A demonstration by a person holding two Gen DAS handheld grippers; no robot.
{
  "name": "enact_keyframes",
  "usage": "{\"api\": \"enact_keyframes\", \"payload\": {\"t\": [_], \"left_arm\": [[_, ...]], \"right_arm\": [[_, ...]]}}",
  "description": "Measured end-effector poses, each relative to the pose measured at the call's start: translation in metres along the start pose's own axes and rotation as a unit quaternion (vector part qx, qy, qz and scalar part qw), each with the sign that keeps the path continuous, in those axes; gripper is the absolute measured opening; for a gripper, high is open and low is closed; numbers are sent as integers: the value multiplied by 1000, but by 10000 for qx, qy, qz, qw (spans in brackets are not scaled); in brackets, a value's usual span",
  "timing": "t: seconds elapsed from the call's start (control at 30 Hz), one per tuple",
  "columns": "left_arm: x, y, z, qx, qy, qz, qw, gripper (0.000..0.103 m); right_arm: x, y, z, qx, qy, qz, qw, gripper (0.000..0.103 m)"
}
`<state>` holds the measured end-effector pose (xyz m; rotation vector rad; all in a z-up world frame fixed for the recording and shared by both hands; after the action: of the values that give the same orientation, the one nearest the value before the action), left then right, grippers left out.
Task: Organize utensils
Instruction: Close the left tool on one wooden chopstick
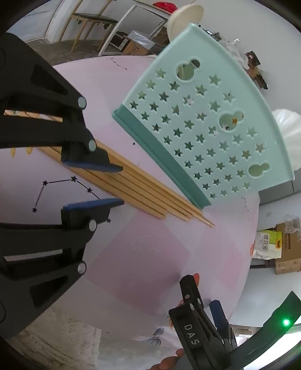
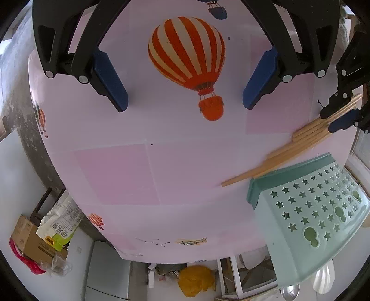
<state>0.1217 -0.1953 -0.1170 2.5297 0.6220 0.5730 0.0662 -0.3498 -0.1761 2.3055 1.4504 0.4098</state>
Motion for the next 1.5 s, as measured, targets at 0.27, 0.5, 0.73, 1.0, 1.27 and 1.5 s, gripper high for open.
{"api": "enact_keyframes", "payload": {"t": [0.27, 0.5, 0.73, 1.0, 1.27, 1.5], "left_arm": [[-21, 6, 2, 18, 307, 698, 9971, 6], [-37, 4, -7, 107, 118, 842, 9963, 4], [-28, -2, -11, 298, -446, 321, 9980, 7], [-8, 4, -4, 614, -1234, -408, 9896, 7], [0, 6, -7, 673, -1187, -523, 9893, 5], [9, -5, -33, 311, -1324, -1134, 9842, 5]], "right_arm": [[2, -3, -3, -66, -41, -113, 9999, 97], [-2, -2, -2, -97, -20, -148, 9998, 97], [-2, -2, -3, -113, -17, -155, 9998, 97], [-2, 0, -3, -172, -24, -144, 9997, 97], [-2, 0, -3, -238, -23, -138, 9996, 97], [6, -5, -9, -265, -57, -415, 9988, 97]]}}
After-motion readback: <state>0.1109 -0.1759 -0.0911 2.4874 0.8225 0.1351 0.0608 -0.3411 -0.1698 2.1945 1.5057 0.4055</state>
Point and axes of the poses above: each gripper's, at about its wrist camera, not at the fingertips, and z roughly the way its jaws point, x to its left, y to its top, the point moved 8 cm from there along z, roughly the way its jaws point, and after that the axes turned 4 degrees about x, right-handed, at the moved point
